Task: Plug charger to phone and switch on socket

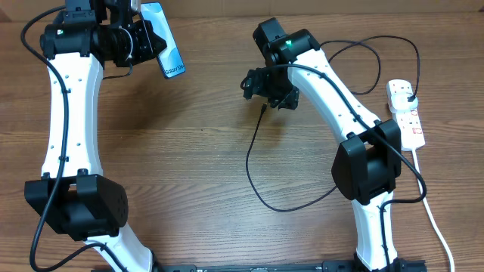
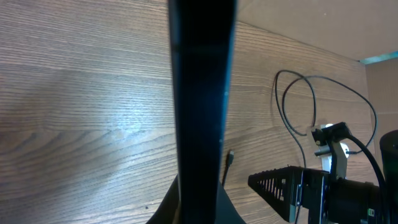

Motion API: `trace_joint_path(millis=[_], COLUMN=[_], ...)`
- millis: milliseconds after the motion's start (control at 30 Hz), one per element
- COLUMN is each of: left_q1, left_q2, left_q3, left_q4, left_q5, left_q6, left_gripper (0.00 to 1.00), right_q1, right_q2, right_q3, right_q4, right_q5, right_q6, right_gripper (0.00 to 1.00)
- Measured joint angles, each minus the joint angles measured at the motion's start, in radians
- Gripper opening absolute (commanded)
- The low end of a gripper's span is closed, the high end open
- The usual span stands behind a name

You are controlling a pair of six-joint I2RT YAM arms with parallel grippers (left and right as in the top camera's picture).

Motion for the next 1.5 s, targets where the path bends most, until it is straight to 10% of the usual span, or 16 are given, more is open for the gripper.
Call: trace_joint_path(millis=[1500], left_q1=[0.000], left_q2=[0.000], left_q3=[0.000], left_q4=[-0.005], left_q5=[0.000], left_q6=[0.000], left_gripper=[0.04], right_q1=[0.035], right_q2=[0.209], right_q3=[-0.005], right_q4=[0.098], right_q5=[0.176], right_q6=[0.138], right_gripper=[0.40])
